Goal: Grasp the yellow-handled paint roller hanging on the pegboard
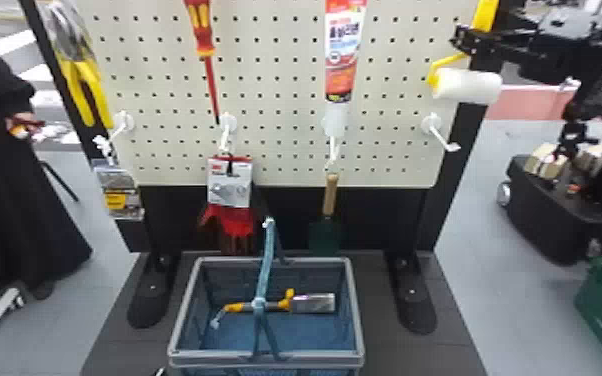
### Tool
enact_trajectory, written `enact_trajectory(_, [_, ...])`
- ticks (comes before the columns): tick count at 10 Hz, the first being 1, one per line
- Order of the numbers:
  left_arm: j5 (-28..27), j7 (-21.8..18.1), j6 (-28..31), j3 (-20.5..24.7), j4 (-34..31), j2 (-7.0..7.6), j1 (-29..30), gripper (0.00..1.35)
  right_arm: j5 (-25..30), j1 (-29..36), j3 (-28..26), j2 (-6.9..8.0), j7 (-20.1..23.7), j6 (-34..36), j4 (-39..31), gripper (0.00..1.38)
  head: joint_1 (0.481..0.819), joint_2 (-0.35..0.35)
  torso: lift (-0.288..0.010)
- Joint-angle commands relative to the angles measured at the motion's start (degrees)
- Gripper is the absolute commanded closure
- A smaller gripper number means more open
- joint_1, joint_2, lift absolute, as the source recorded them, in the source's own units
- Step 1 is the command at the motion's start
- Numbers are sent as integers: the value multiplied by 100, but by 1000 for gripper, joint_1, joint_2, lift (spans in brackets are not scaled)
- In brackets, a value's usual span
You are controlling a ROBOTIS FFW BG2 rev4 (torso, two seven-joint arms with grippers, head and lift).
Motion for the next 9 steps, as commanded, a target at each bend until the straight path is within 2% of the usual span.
enact_trajectory(1, [36,0,-1,7,1,1,19,142,-22,9,1,-3,-4,4,40,935,549,0,-100])
enact_trajectory(2, [36,0,-1,7,1,1,31,142,-31,9,1,-3,-30,4,40,1150,549,0,-100])
enact_trajectory(3, [36,0,-1,7,1,1,19,142,-31,-4,-8,-3,-30,-5,40,1291,549,0,-100])
enact_trajectory(9, [53,0,-10,7,1,1,31,142,-145,107,-8,-3,-65,-40,26,1289,549,0,-100])
